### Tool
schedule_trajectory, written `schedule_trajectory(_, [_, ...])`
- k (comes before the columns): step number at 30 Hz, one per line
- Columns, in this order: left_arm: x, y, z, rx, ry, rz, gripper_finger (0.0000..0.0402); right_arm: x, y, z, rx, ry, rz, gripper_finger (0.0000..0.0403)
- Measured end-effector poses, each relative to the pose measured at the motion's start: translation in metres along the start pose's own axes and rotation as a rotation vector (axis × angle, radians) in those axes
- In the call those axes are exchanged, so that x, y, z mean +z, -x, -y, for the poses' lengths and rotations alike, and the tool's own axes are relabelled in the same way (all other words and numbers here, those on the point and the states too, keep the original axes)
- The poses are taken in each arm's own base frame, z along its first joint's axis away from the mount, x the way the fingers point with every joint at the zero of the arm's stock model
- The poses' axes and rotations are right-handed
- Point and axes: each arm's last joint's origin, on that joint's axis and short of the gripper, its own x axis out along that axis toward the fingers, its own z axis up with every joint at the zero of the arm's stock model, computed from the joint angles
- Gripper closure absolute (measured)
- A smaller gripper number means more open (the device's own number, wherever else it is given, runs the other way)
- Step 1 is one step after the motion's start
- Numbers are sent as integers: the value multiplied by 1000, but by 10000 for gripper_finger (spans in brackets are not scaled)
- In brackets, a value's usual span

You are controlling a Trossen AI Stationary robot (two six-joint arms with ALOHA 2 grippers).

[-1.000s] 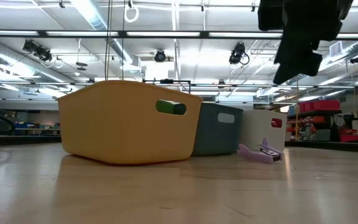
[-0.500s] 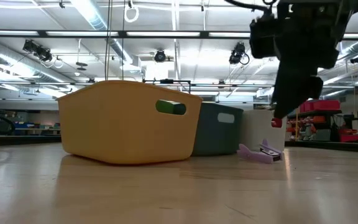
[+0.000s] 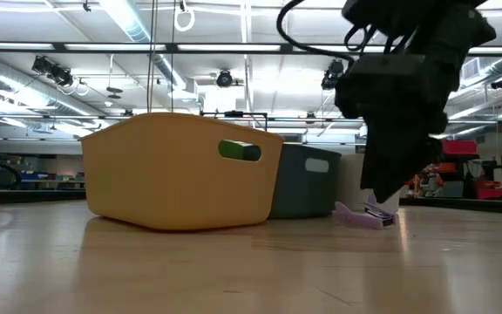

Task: Pick and place Stapler, Stapler remover, tape
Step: Put the purple staple remover into the blue bin

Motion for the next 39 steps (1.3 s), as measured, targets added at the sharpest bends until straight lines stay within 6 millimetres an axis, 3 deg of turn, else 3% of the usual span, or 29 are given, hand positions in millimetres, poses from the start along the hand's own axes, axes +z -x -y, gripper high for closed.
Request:
schedule_trajectory(11, [0,0,0,0,0,-2,264,3,-9,5,-24,-14,-7,220])
schedule_trajectory(26, [-3,0,0,-3,1,-29,264,3,-9,4,-18,-14,-15,335])
schedule_trajectory(39, [-3,0,0,-3,-4,-30,264,3,-9,3,-2,-5,-30,391])
